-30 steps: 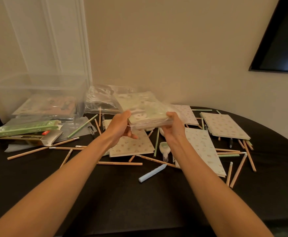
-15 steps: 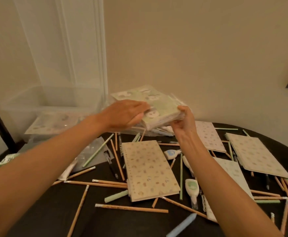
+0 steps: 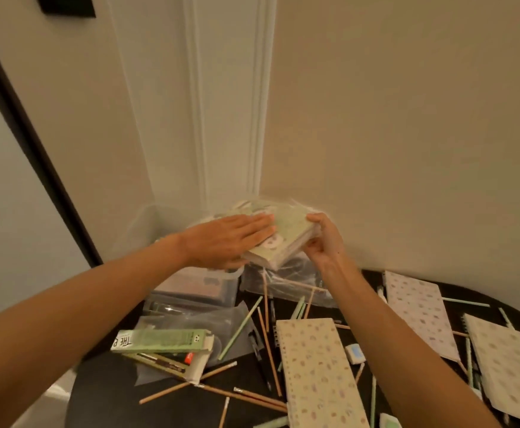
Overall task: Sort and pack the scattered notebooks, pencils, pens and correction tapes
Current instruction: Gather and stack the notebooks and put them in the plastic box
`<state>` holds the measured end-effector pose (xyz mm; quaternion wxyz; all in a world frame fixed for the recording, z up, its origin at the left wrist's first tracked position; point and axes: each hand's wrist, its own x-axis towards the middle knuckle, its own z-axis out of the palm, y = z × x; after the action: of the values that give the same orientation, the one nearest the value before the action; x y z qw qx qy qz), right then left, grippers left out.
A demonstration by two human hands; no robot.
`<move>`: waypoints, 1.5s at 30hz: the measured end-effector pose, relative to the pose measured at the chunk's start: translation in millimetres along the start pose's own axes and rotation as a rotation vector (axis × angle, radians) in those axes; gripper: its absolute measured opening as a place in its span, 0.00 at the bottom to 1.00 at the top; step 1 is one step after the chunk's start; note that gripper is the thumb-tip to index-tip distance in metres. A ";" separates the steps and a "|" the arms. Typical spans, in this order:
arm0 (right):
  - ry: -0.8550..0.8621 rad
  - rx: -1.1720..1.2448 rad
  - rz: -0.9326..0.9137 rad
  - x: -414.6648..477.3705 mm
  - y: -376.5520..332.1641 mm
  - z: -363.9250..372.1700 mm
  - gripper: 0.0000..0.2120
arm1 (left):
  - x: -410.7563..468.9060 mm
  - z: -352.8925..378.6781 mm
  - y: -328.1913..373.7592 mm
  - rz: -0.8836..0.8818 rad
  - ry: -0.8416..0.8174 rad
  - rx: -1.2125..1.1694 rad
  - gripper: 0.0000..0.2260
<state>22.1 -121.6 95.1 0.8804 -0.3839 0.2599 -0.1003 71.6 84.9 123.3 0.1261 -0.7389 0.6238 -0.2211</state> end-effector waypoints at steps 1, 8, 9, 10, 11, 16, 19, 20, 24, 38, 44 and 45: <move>-0.022 -0.049 0.031 7.4 6.6 13.6 0.08 | -7.9 2.7 -7.6 0.014 -0.017 0.030 0.31; -0.106 -0.185 0.178 57.1 55.4 79.7 0.11 | -60.6 42.3 -48.1 -0.071 -0.178 0.001 0.28; -0.110 -0.199 0.195 65.5 61.4 86.4 0.12 | -65.9 50.5 -53.9 -0.077 -0.181 -0.018 0.30; -0.111 -0.224 0.206 73.2 65.8 91.2 0.12 | -69.5 55.8 -58.3 -0.076 -0.182 -0.018 0.29; -0.114 -0.244 0.216 82.2 71.0 96.2 0.12 | -73.2 63.8 -63.5 -0.068 -0.182 -0.005 0.26; -0.148 -0.362 0.294 121.1 101.2 106.9 0.03 | -87.8 103.6 -83.8 0.027 -0.320 0.051 0.26; -0.142 -0.385 0.354 137.6 116.0 111.1 0.04 | -94.3 133.8 -93.5 0.046 -0.364 -0.023 0.32; -0.131 -0.379 0.386 142.7 121.1 112.8 0.05 | -97.2 148.9 -96.4 0.076 -0.382 -0.072 0.33; -0.103 -0.374 0.483 157.9 132.2 115.1 0.09 | -96.5 187.5 -99.8 0.078 -0.436 -0.215 0.35; 0.271 -0.759 0.508 197.9 173.7 98.0 0.13 | -82.0 241.8 -76.0 0.177 -0.613 -0.293 0.27; 0.121 -0.843 0.509 194.1 173.9 99.0 0.16 | -74.0 230.8 -77.0 0.148 -0.650 -0.303 0.22; 0.107 -0.846 0.452 191.1 175.3 98.9 0.16 | -71.7 228.4 -75.9 0.108 -0.644 -0.321 0.22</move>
<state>232.4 -11.7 -48.9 0.6320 -0.6367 0.3995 0.1885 239.0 149.0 -52.6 0.2099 -0.7470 0.6171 0.1305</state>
